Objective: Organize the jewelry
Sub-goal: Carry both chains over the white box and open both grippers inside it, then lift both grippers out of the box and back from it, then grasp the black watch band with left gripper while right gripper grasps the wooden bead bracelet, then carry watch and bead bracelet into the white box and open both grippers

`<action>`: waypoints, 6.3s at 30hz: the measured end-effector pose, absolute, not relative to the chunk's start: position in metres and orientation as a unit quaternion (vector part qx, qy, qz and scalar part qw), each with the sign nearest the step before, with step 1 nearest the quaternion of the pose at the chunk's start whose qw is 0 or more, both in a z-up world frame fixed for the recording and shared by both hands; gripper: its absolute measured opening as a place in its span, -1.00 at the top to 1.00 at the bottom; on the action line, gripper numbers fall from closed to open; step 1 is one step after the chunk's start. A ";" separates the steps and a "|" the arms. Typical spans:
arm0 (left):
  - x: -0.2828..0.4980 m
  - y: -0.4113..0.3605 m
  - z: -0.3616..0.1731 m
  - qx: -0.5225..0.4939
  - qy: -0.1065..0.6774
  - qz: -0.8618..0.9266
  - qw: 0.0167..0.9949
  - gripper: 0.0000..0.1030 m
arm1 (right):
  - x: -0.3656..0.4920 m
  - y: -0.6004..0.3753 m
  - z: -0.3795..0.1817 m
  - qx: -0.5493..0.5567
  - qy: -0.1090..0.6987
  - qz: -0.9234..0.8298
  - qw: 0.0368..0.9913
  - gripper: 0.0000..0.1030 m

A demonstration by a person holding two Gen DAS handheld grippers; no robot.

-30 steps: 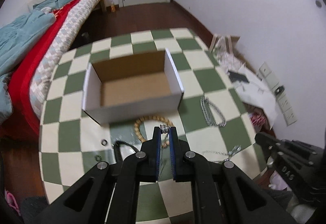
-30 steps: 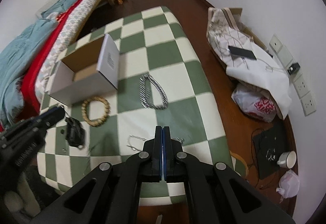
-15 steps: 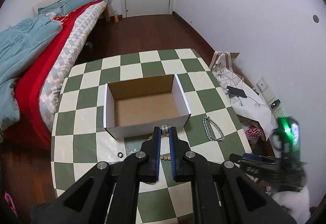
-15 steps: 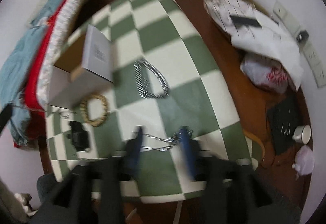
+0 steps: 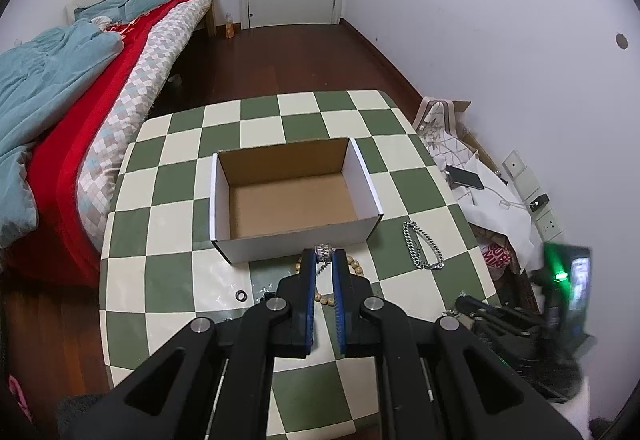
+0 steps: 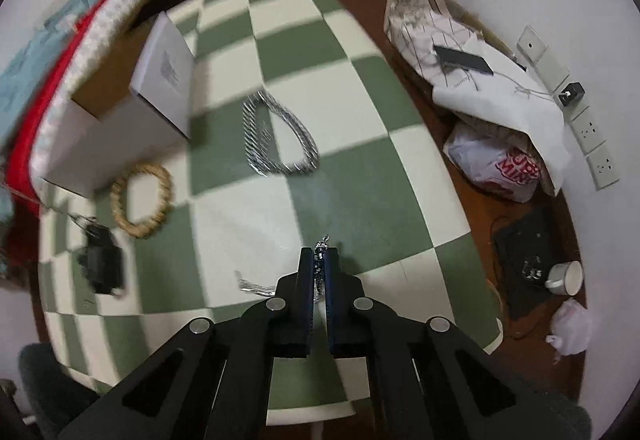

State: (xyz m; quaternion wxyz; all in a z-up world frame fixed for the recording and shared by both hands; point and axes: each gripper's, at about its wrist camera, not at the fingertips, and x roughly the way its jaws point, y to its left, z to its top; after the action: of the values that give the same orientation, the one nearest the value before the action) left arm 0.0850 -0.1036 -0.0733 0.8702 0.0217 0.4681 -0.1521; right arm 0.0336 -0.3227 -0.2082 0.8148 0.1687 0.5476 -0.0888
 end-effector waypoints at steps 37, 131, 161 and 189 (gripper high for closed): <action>0.280 -0.069 -0.143 -0.011 0.564 -0.136 0.814 0.88 | 0.271 -0.227 -0.159 0.135 0.566 0.032 0.812 0.91; 0.105 -0.081 -0.220 0.088 0.576 -0.077 0.809 -0.13 | 0.041 -0.268 -0.224 0.085 0.578 -0.119 0.803 0.81; 0.091 -0.084 -0.194 0.090 0.538 -0.107 0.832 0.94 | 0.049 -0.260 -0.209 0.099 0.544 -0.109 0.826 0.81; 0.227 -0.075 -0.124 0.049 0.543 -0.157 0.824 0.92 | 0.185 -0.226 -0.081 0.109 0.489 -0.005 0.865 0.81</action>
State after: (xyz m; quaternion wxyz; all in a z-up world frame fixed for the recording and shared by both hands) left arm 0.2271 -0.0754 -0.1235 0.8238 0.0493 0.5425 -0.1570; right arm 0.1849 -0.2258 -0.0814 0.8654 0.1085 0.4892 -0.0051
